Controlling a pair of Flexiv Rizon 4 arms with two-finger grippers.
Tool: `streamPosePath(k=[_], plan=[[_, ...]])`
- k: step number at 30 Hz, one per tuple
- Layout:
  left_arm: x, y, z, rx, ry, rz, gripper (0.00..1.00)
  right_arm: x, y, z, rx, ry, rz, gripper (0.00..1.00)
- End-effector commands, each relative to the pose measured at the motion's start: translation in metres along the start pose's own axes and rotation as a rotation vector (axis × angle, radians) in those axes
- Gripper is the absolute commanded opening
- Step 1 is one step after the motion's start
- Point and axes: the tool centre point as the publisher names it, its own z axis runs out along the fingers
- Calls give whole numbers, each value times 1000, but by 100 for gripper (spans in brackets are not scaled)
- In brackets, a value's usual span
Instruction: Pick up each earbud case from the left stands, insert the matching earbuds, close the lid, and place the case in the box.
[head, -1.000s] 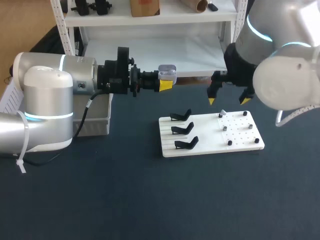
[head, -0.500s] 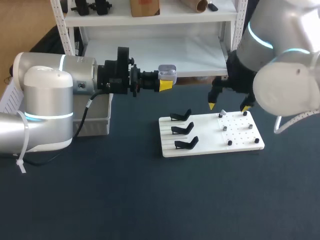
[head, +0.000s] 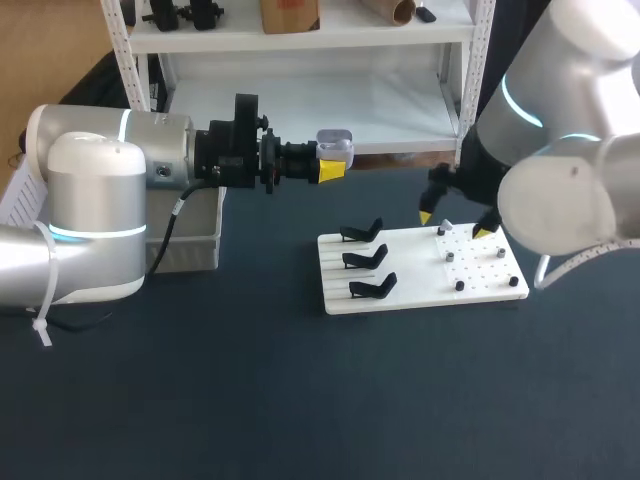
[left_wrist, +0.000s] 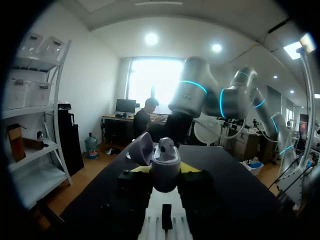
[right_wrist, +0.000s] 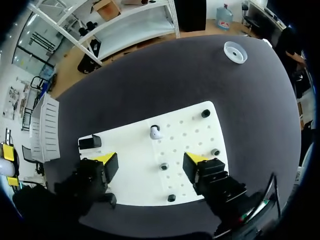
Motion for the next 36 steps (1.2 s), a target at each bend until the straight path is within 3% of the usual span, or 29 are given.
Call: streamPosePath(k=[1,2,6,36], plan=[[0,-1,0,-4,-2,1,0,-7,-2,7,3,10,10,66],[0,-1,0,-4,-2,1,0,-8,-2,8,5,13,13,59],[0,-1,0,-4,-2,1,0,-7,-2,14,14,28,9,50],[0,-1,0,-4,-2,1,0,-14,-5,34,0,67,43,35]])
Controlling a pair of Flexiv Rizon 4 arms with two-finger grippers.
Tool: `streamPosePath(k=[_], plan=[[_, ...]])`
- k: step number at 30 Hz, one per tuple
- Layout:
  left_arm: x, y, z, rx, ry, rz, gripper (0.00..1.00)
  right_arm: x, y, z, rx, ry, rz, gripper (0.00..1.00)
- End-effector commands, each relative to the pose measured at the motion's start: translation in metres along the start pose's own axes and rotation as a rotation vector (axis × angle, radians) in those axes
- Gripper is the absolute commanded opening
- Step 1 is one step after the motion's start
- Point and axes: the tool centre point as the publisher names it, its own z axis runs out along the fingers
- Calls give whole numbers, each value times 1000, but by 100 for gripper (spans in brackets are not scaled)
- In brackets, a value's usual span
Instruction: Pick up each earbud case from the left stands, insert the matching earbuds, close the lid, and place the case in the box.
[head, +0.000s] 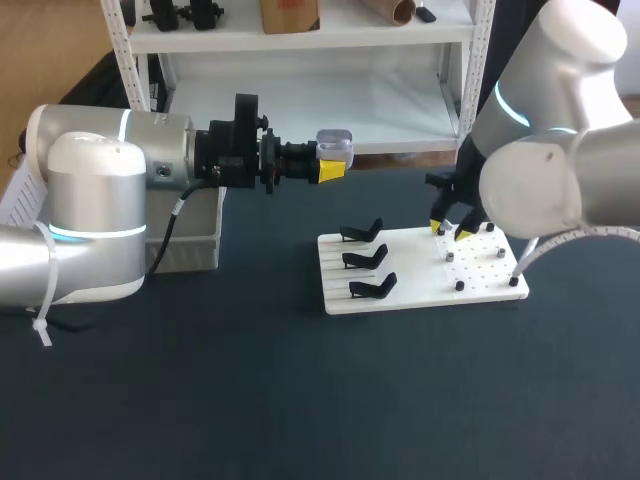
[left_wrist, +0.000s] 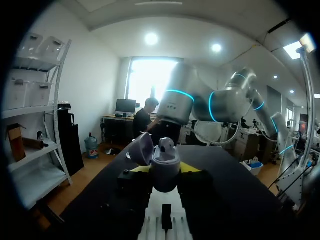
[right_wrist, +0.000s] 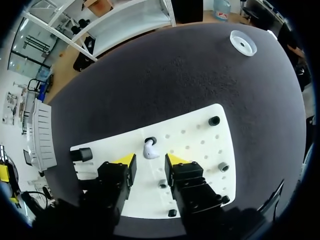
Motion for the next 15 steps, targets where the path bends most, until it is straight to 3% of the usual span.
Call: streamPosePath(k=[1,9,15], plan=[[0,-1,0,-4,-2,1,0,-3,1,2,0,7,2,35],[0,-1,0,-4,-2,1,0,-5,1,6,4,15,3,30],[0,-1,0,-4,-2,1,0,-7,3,9,5,15,3,19]])
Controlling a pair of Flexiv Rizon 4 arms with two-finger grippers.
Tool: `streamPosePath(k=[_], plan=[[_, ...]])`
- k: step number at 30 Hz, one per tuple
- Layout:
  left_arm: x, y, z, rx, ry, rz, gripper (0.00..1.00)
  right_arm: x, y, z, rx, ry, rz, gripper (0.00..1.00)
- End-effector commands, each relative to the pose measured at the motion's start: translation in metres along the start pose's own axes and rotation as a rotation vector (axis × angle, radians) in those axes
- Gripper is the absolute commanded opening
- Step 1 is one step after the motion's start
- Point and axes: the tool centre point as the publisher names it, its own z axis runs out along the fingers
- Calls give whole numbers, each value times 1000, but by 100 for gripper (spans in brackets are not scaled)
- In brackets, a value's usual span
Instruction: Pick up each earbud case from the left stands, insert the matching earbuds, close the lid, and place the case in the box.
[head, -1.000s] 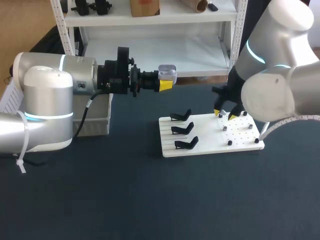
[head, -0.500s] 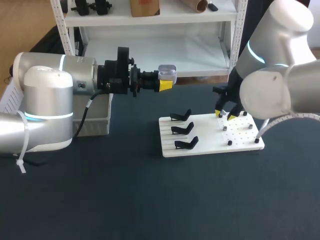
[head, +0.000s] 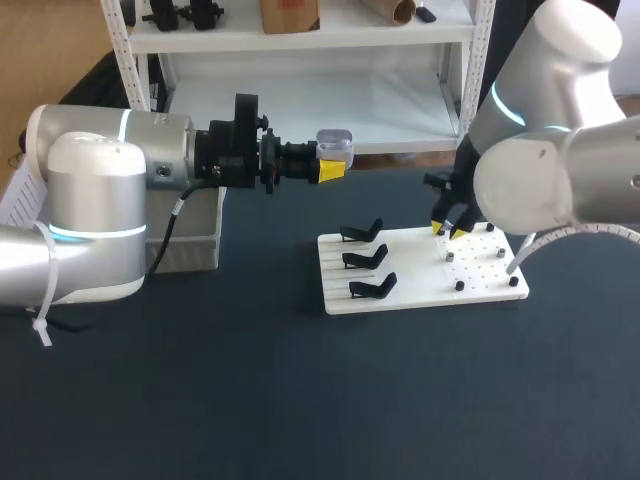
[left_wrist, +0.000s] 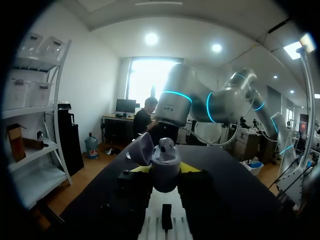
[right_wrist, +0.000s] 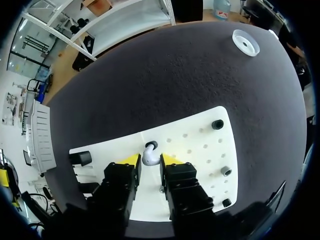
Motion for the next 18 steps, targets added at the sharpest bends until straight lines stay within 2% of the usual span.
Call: streamPosePath(k=[1,3,5,12,18], plan=[[0,-1,0,-4,-2,1,0,-4,1,3,2,7,-1,15],[0,-1,0,-4,-2,1,0,-4,1,4,4,7,-1,4],[0,-1,0,-4,-2,1,0,-5,0,5,8,8,0,0],[0,-1,0,-4,-2,1,0,-4,-1,0,15,9,4,0],[0,-1,0,-4,-2,1,0,0,6,-27,34,30,1,0]])
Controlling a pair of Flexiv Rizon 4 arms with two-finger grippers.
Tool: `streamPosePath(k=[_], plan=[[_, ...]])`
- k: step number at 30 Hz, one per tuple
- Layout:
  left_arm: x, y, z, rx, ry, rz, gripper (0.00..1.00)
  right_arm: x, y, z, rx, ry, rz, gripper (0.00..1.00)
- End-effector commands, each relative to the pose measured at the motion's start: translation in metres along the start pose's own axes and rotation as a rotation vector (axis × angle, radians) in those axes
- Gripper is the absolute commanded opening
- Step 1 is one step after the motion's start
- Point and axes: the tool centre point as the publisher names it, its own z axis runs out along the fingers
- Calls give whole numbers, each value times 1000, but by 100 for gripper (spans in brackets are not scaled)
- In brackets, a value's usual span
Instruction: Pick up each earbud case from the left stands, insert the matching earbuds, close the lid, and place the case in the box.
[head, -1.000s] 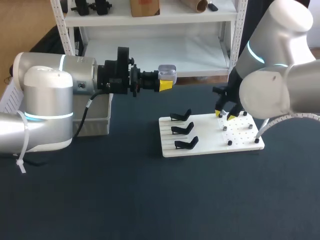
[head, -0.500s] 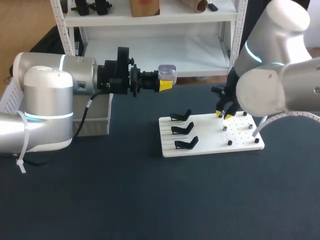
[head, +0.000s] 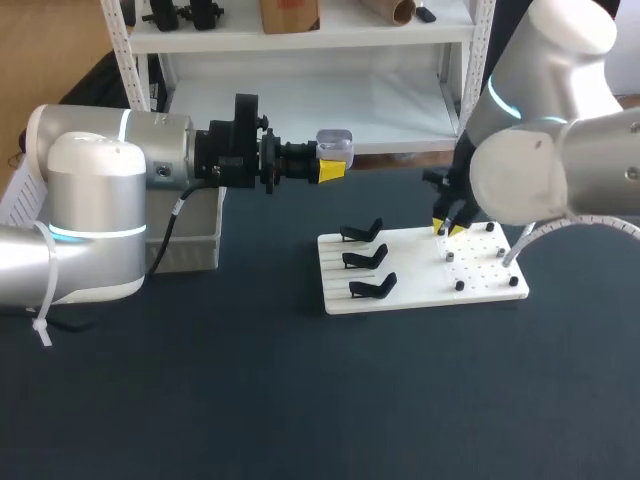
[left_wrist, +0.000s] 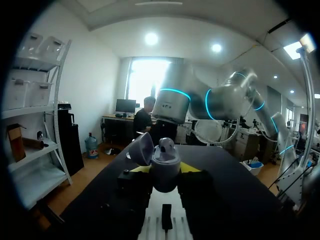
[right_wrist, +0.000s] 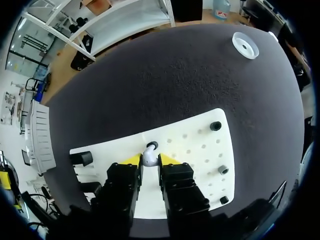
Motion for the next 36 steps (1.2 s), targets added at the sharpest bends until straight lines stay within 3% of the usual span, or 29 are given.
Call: streamPosePath(k=[1,5,13,23,36], plan=[[0,-1,0,-4,-2,1,0,3,5,-25,18,28,2,0],[0,-1,0,-4,-2,1,0,9,11,-48,-2,75,-41,0],[0,-1,0,-4,-2,1,0,30,33,-107,-65,149,-235,0],[0,-1,0,-4,-2,1,0,60,73,-162,-123,141,-365,0],[0,-1,0,-4,-2,1,0,92,122,-189,-124,128,-585,0]])
